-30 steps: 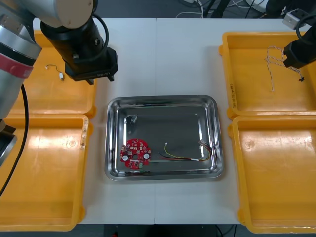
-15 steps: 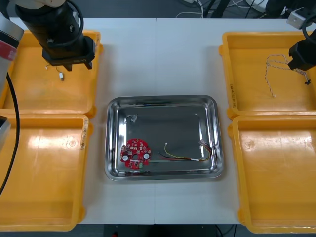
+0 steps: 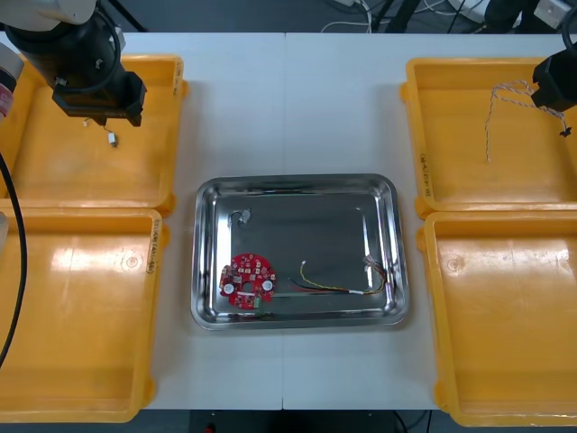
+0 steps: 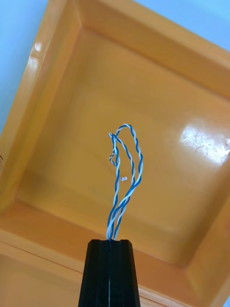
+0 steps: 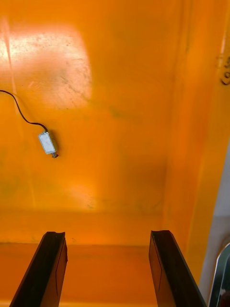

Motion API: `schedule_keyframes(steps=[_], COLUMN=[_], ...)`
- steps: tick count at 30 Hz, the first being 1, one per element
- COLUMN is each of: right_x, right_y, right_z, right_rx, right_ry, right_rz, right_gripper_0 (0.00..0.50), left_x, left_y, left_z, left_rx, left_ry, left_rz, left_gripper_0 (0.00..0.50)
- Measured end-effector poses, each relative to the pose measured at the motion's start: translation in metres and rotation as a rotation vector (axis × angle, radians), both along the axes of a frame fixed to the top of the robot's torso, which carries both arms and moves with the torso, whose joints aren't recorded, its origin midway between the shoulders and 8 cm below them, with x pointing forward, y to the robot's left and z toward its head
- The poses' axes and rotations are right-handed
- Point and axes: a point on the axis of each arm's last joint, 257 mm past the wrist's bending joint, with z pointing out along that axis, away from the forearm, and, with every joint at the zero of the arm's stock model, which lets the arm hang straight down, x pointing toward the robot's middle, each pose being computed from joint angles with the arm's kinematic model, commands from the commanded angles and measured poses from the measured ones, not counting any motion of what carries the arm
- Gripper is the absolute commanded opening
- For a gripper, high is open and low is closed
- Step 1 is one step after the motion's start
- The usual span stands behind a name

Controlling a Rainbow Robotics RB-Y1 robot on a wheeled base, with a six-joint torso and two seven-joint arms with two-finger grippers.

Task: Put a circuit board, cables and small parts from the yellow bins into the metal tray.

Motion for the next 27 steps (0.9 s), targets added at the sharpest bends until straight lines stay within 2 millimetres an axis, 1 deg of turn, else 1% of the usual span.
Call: schedule_keyframes(steps=[6,12,17,19,21,24,27], right_x=[0.001,0.001,0.000,-0.001,-0.002,-0.007,-0.014], right_y=[0.004,0.010,0.022,0.031,0.045,0.072,0.098], right_z=[0.021,0.035,0.049,0.056,0.065,0.076,0.079], right_rx=[-0.009,-0.012,-0.015,-0.021,-0.012,0.050,0.102], right_ry=[-0.062,-0.107,-0.149,-0.173,-0.204,-0.234,-0.234], right_rz=[-0.009,0.000,0.010,0.026,0.036,0.036,0.053], right_gripper_0=[0.000,0.000,0.000,0.000,0.000,0.000,0.000], left_x=[0.010,0.021,0.026,0.029,0.031,0.036,0.038], left_y=[0.011,0.027,0.037,0.040,0.044,0.048,0.051], left_z=[-0.010,-0.030,-0.042,-0.046,-0.049,-0.053,-0.055], left_rx=[-0.019,-0.045,-0.050,-0.038,-0.018,0.005,0.006], left_ry=[-0.018,-0.027,-0.034,-0.040,-0.045,-0.056,-0.066], left_rz=[0.035,0.086,0.098,0.073,0.034,-0.012,-0.011], left_gripper_0=[0.500,0.500,0.500,0.500,0.500,0.500,0.500])
